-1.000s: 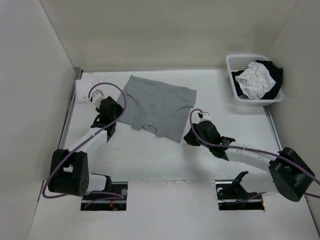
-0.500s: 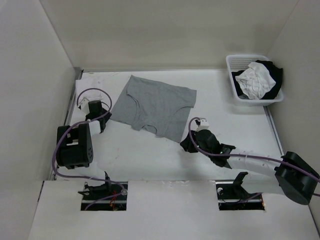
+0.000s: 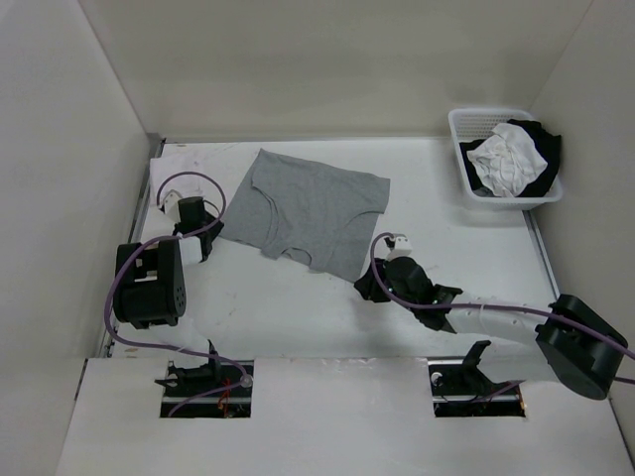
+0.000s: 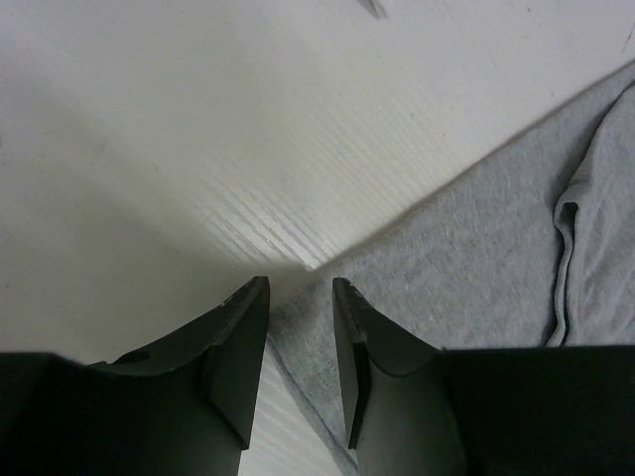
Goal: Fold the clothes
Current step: Flatten the tank top out
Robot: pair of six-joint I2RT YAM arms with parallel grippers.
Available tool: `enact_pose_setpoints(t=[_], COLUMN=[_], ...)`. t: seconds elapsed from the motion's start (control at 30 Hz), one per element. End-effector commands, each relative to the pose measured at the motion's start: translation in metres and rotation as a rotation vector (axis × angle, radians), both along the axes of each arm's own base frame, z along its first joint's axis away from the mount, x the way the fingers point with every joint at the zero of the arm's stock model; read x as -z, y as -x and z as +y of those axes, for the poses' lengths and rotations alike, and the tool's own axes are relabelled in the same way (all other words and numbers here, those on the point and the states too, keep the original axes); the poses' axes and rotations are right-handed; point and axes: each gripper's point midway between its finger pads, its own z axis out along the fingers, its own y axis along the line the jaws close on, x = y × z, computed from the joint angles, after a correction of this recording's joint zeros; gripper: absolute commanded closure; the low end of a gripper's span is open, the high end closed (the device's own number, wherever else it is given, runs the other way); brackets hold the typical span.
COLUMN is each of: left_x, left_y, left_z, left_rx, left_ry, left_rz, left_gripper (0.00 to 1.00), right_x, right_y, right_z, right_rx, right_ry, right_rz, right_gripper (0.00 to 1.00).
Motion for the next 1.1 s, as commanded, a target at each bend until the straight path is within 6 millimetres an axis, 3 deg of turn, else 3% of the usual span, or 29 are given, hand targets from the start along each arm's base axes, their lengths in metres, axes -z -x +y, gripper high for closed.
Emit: enact_pose_setpoints(t=[0.0, 0.37, 0.57, 0.8, 1.0, 1.07], left_x=[0.012, 0.016, 0.0, -0.048, -0.046, -0.046], left_y=[0.019, 0.032, 0.033, 0.055, 0.088, 0.095], left_z=[-0.004, -0.007, -0.008, -0.051, -0.068, -0.072], left_rx=[0.018, 0.024, 0.02, 0.103, 0.152, 0.165], left_ry=[-0.004, -0.029, -0.019, -0.002, 0.012, 0.023], left_rz=[0.074, 0.116, 0.07, -0.054, -0.055, -0.066], left_gripper=[0.7, 0.82, 0.98, 1.0, 1.0, 1.0], right_x=[-0.022, -0.026, -0.002, 0.02, 0.023, 0.026], right_y=[-0.01, -0.01, -0.015, -0.016, -0.031, -0.037], right_z=[0.014, 0.011, -0.007, -0.013, -0.022, -0.02], right_rx=[0.003, 0.016, 0.106, 0.162, 0.255, 0.256], right_ry=[-0.064, -0.074, -0.008, 0.048, 0.049, 0.058], right_rz=[-0.059, -0.066, 0.003, 0.081, 0.087, 0.1], right_gripper=[0.64, 0.57, 0.5, 0.48, 0.5, 0.55])
